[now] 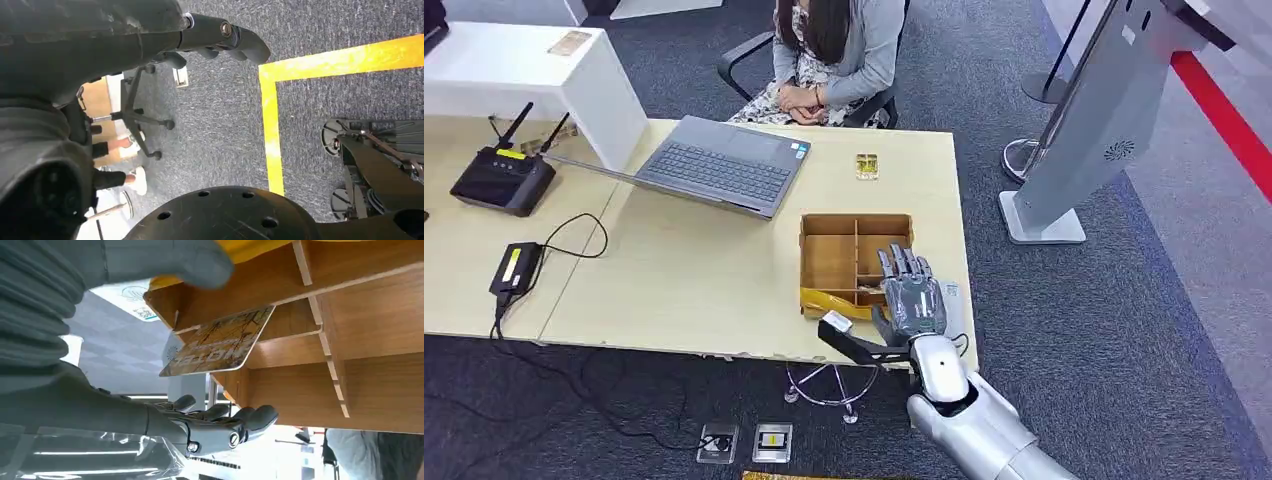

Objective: Pass the card to the sensor for recognition and then transmit it.

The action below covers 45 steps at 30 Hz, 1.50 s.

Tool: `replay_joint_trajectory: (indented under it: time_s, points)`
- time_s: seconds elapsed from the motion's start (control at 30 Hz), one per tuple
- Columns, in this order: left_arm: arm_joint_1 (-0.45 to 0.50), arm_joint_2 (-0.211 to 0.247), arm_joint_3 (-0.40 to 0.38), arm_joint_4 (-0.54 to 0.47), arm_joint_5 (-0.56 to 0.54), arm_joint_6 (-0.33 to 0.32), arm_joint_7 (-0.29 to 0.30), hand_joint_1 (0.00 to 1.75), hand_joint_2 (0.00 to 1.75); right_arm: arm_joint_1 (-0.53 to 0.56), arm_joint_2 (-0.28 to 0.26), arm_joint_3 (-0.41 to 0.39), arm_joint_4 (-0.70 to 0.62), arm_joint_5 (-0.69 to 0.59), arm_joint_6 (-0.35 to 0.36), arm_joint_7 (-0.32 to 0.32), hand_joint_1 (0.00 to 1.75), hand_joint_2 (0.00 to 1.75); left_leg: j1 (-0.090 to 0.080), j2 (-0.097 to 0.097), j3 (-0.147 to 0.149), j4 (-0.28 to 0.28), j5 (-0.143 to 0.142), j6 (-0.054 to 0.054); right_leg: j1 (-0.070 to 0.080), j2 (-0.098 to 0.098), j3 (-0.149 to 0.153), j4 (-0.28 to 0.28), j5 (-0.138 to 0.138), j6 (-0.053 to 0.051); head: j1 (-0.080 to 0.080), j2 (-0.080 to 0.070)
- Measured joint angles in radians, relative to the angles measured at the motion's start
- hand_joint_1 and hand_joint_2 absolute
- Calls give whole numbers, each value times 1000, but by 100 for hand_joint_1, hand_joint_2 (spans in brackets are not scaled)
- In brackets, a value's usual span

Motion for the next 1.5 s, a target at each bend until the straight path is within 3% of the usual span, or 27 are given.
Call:
replay_joint_trajectory:
  time_s: [0.93,1.27,1.5]
  points:
    - [0,0,0,0,4,8,0,0,0,-8,21,0,21,-68,11,-42,175,175,0,0,1,0,0,0,0,0,0,0,0,0,0,0]
    - [0,0,-8,0,-2,7,2,0,0,-103,18,-7,-132,-29,34,-29,175,175,0,0,1,0,1,0,0,1,0,0,0,0,0,0]
    - [0,0,-10,0,-3,7,2,0,0,-113,17,-8,-144,-25,39,-26,175,175,0,0,1,0,1,0,0,1,0,0,0,0,0,0]
